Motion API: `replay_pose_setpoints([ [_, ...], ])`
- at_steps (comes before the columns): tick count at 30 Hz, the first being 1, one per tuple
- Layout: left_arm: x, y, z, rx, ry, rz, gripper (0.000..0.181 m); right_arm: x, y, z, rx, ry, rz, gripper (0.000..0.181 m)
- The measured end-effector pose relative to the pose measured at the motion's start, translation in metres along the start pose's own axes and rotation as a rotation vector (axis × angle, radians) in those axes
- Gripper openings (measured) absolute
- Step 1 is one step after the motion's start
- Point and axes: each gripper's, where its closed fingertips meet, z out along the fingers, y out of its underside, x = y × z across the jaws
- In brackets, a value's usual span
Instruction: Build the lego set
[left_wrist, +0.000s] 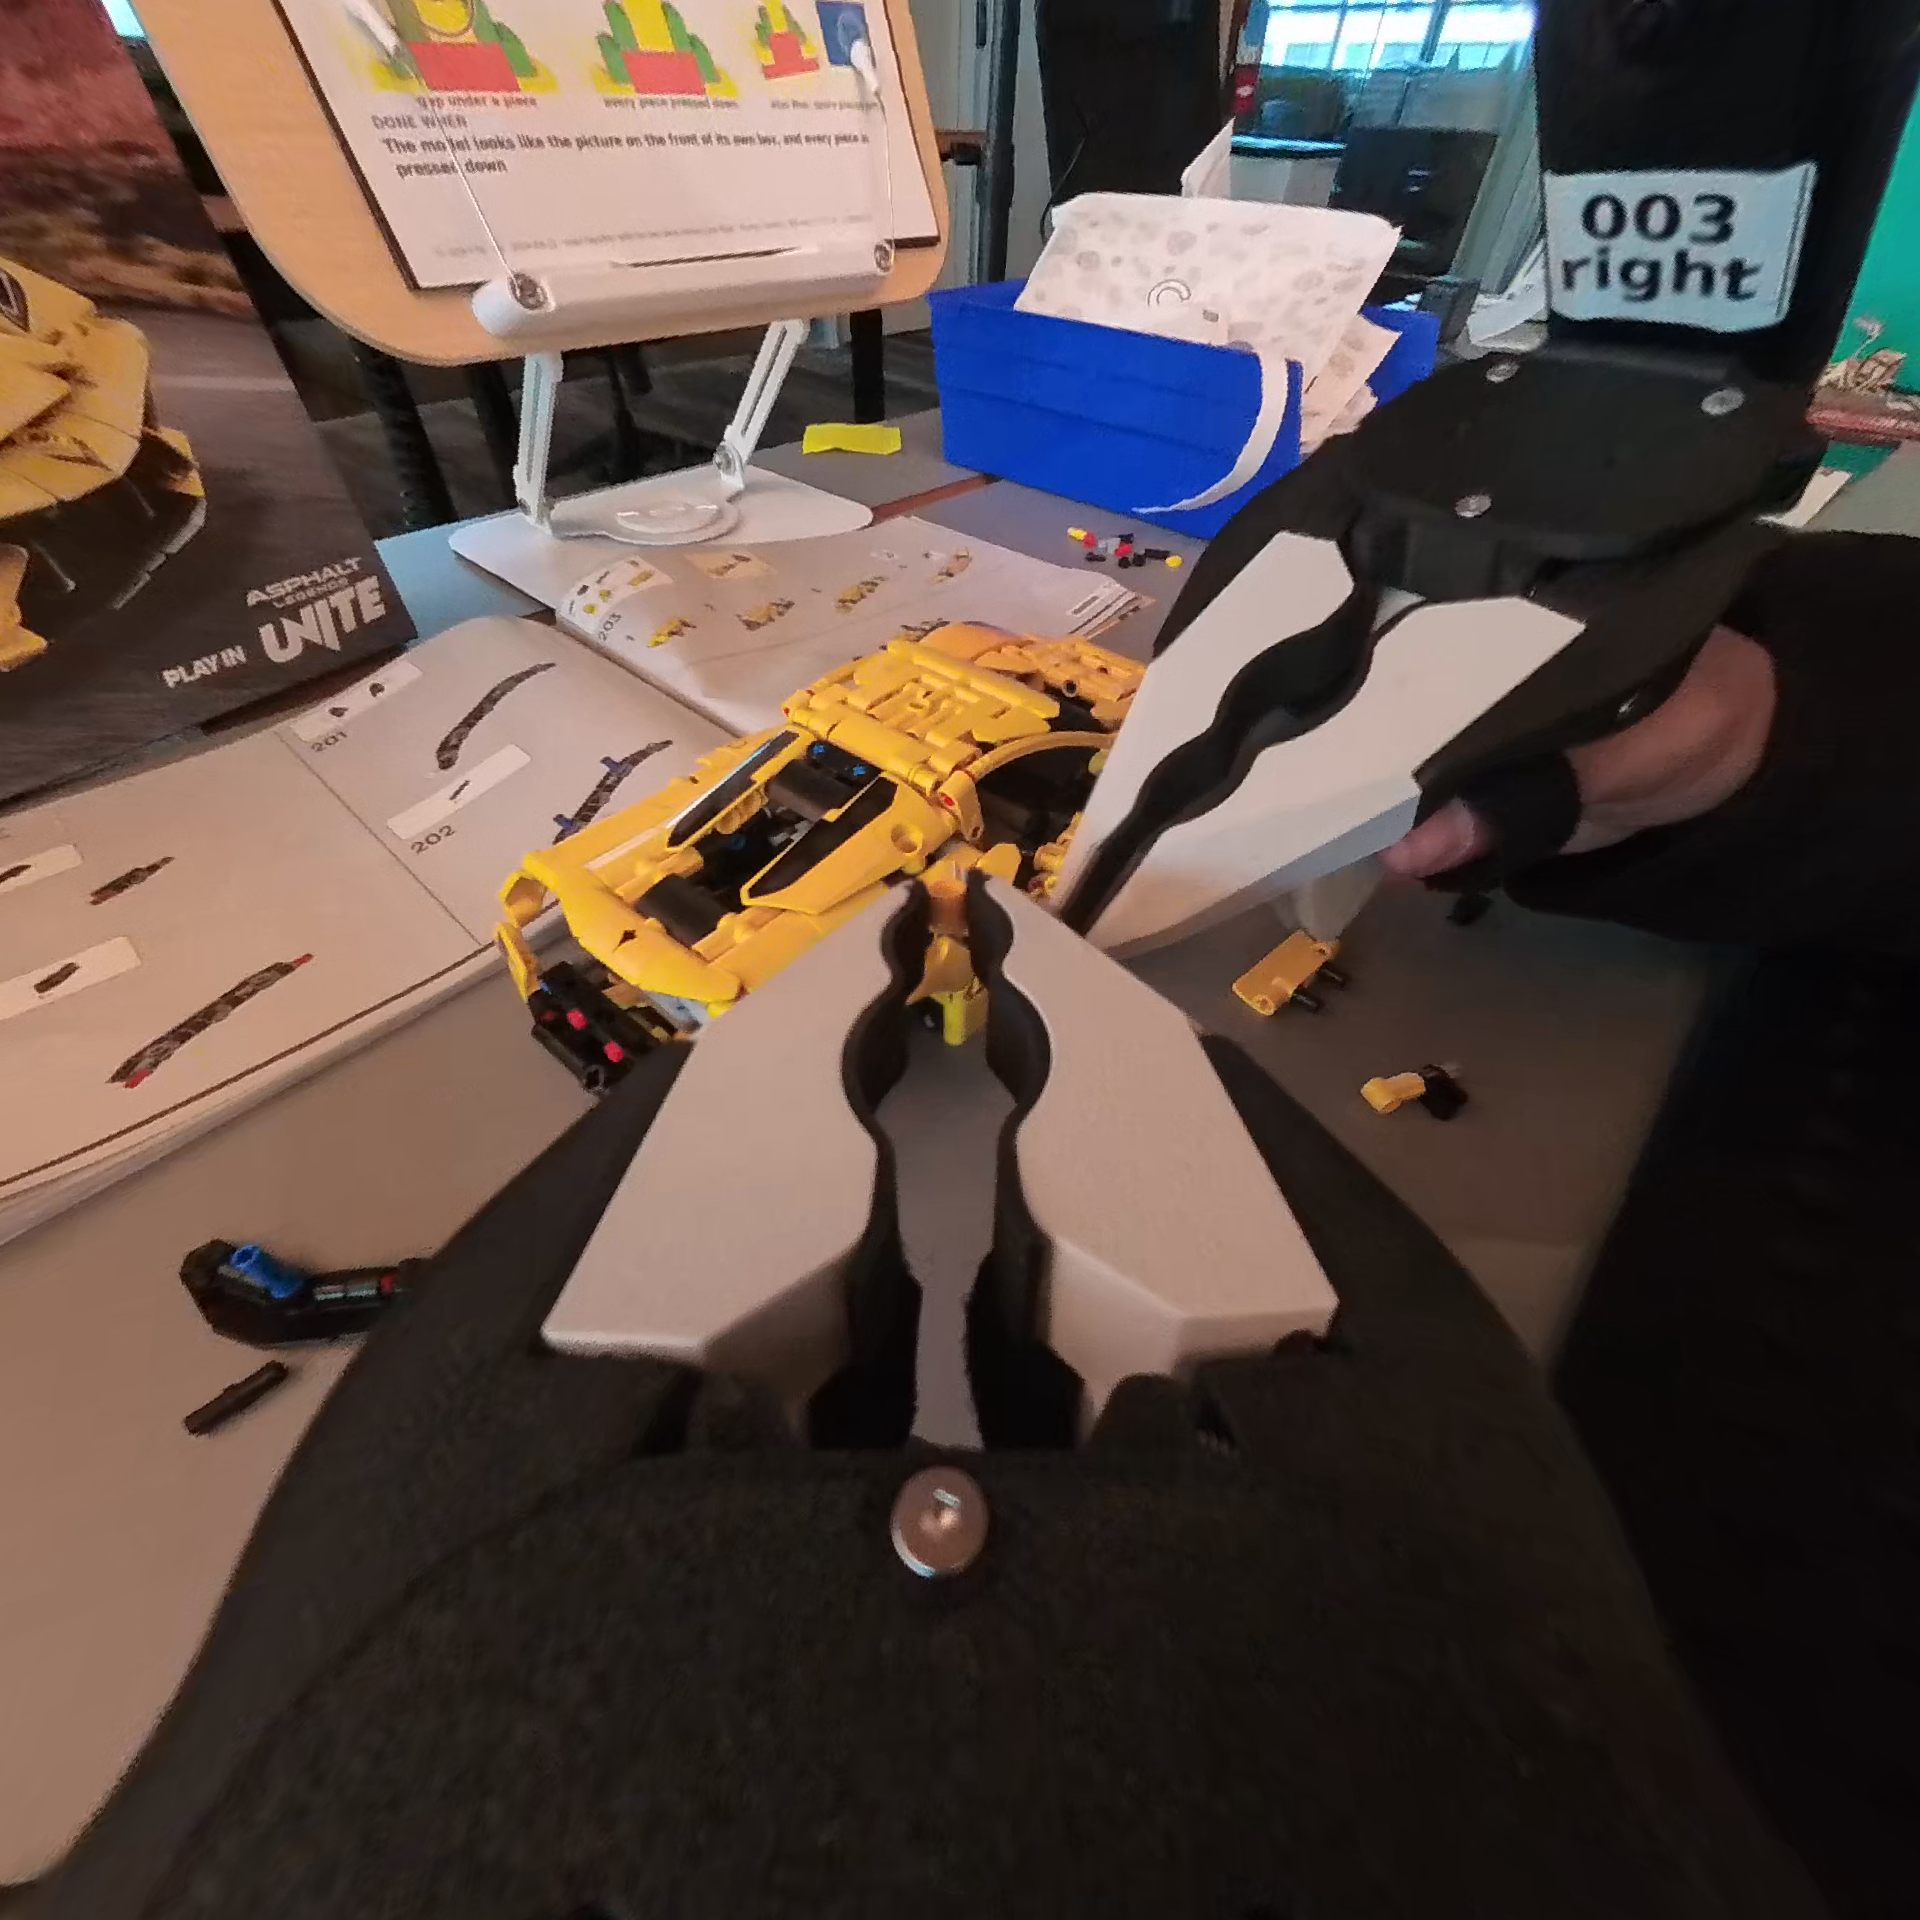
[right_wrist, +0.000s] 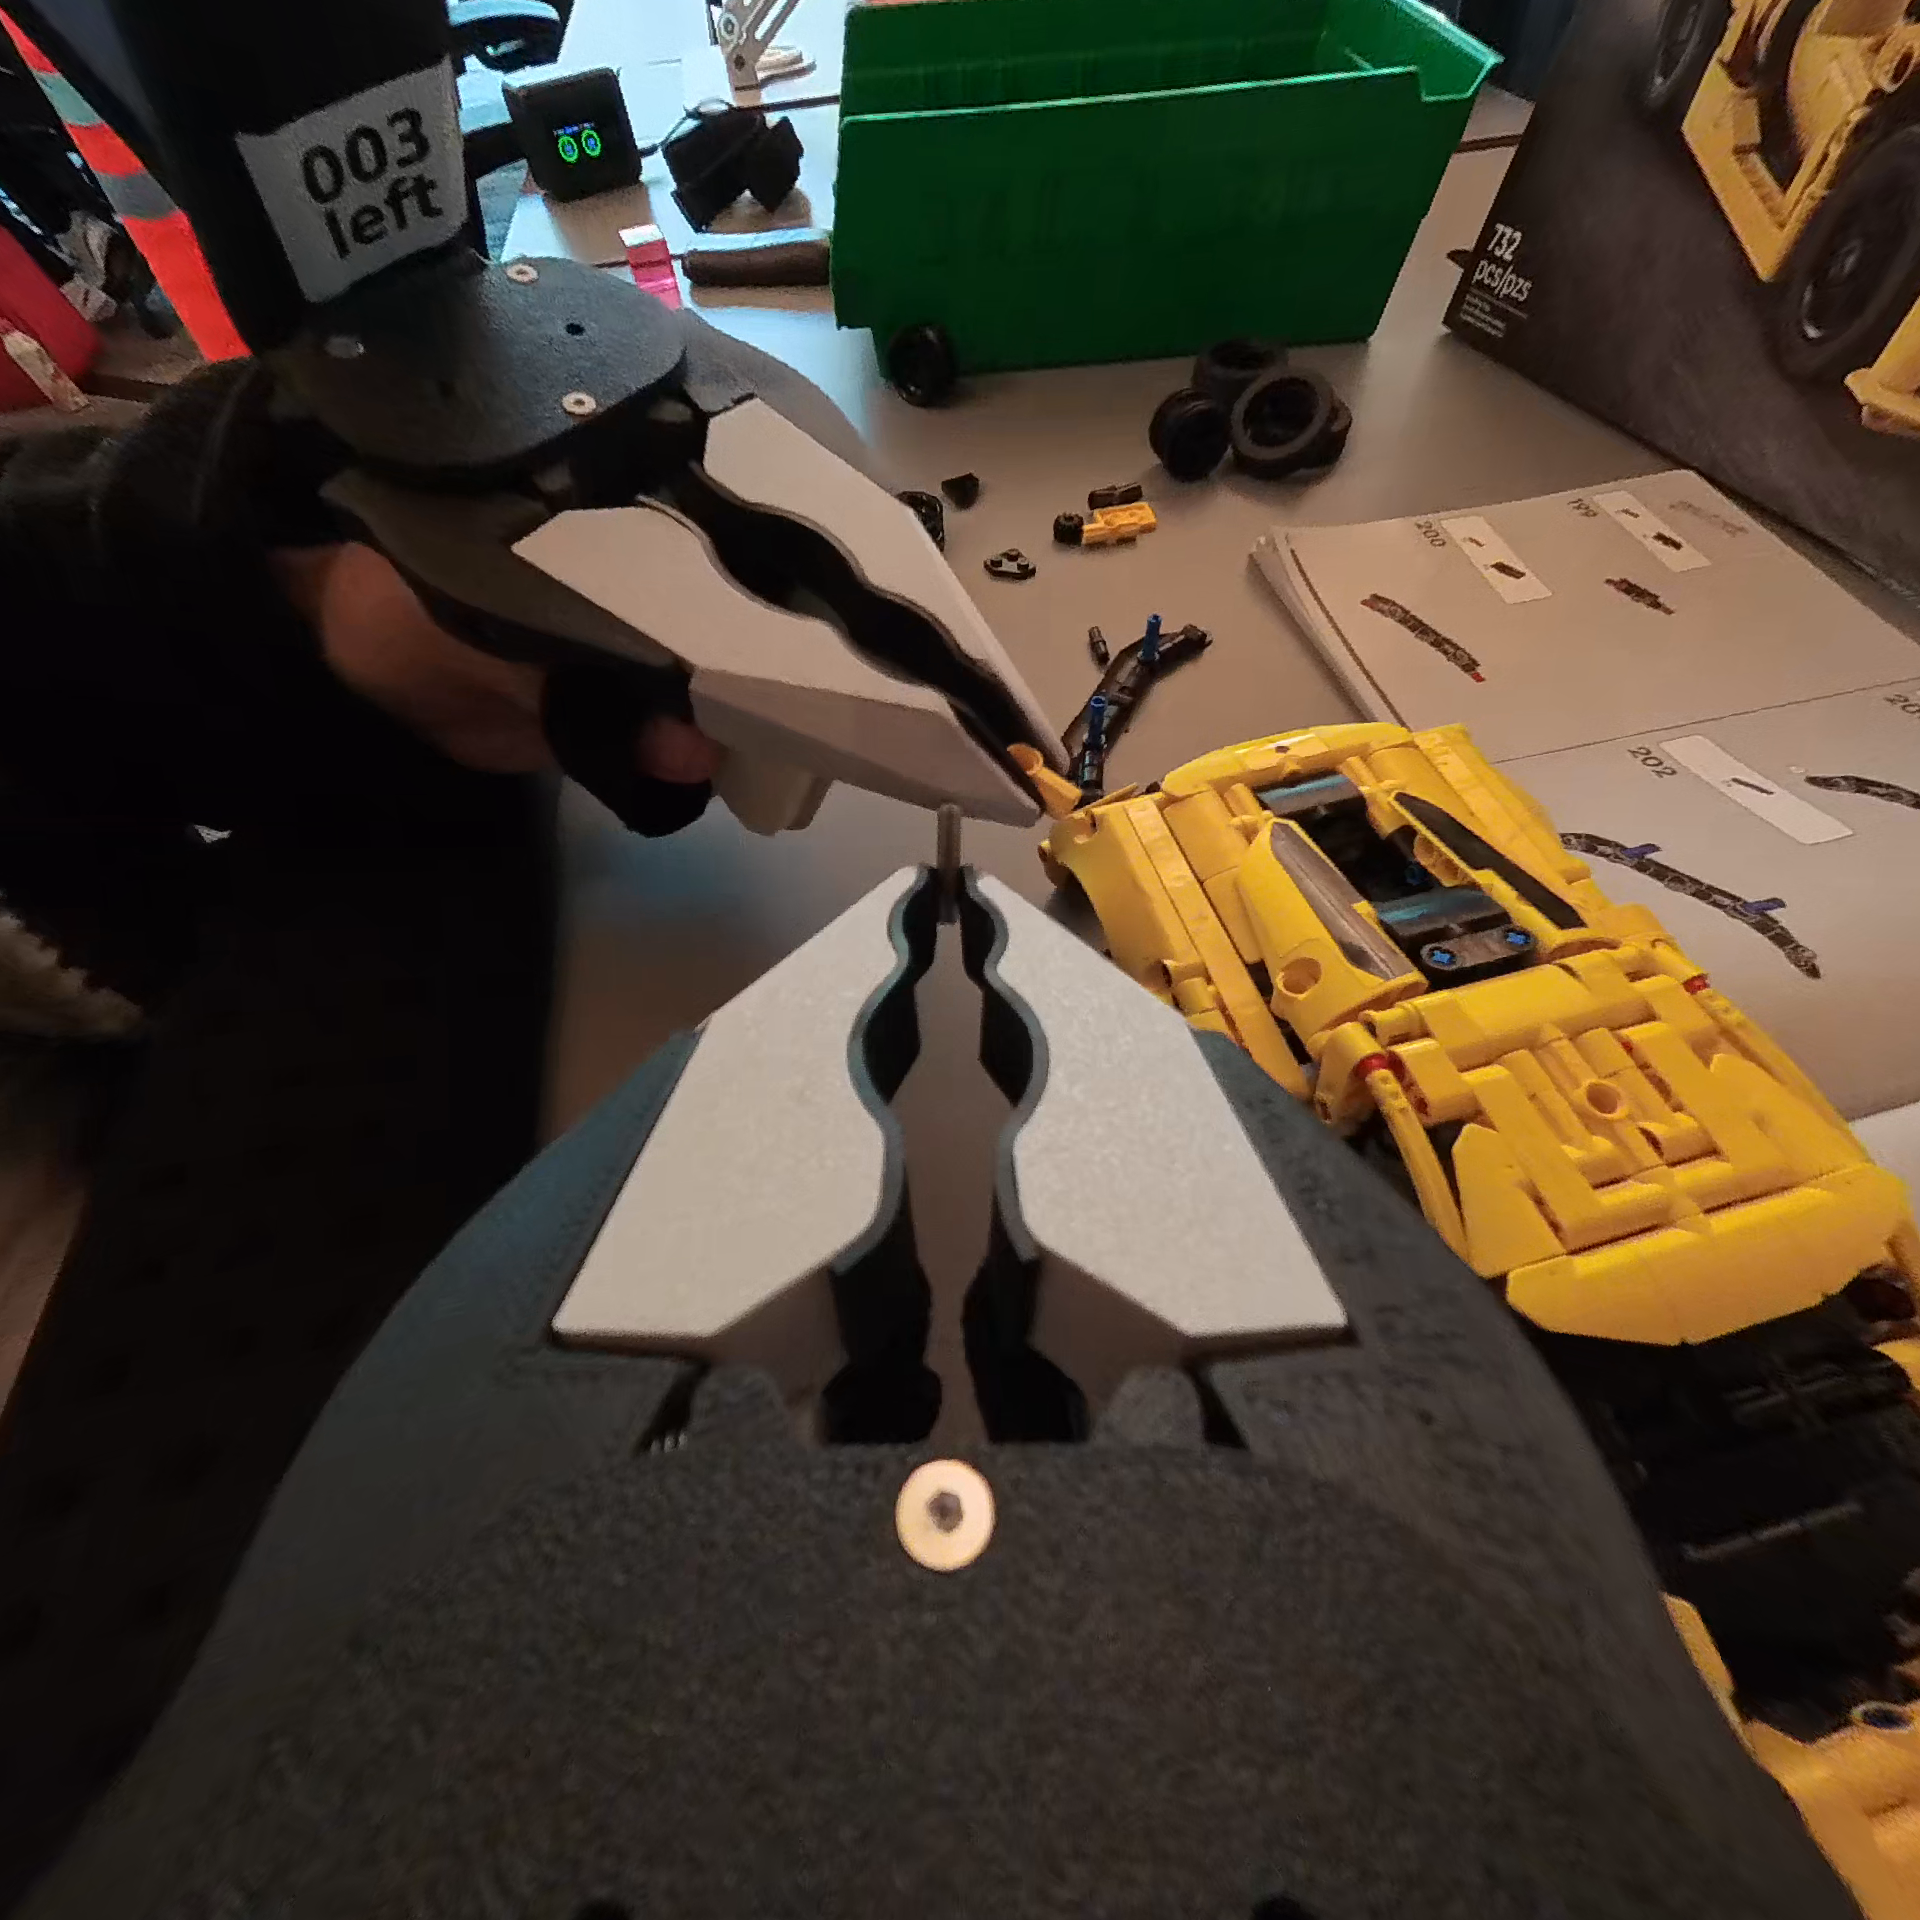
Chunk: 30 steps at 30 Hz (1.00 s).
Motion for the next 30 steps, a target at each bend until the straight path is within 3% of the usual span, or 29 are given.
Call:
replay_pose_setpoints([
  [18, 0.016, -0.01, -0.001, 0.041, -0.011, 0.205, 0.007, -0.009, -0.005, -0.004, 0.057, -0.121, 0.134, 0.003],
  [21, 0.021, -0.03, -0.012, 0.167, 0.092, 0.072, 0.007, -0.002, -0.024, -0.024, 0.152, -0.125, 0.133, 0.003],
  [23, 0.026, -0.046, -0.023, 0.269, 0.209, -0.048, 0.007, 0.002, -0.044, -0.044, 0.292, -0.172, 0.193, 0.003],
  [25, 0.035, -0.061, -0.035, 0.37, 0.283, -0.044, 0.007, -0.003, -0.055, -0.055, 0.379, -0.261, 0.273, 0.003],
  [30, 0.05, -0.063, -0.038, 0.385, 0.364, -0.036, 0.007, -0.021, -0.062, -0.057, 0.415, -0.425, 0.345, 0.003],
])
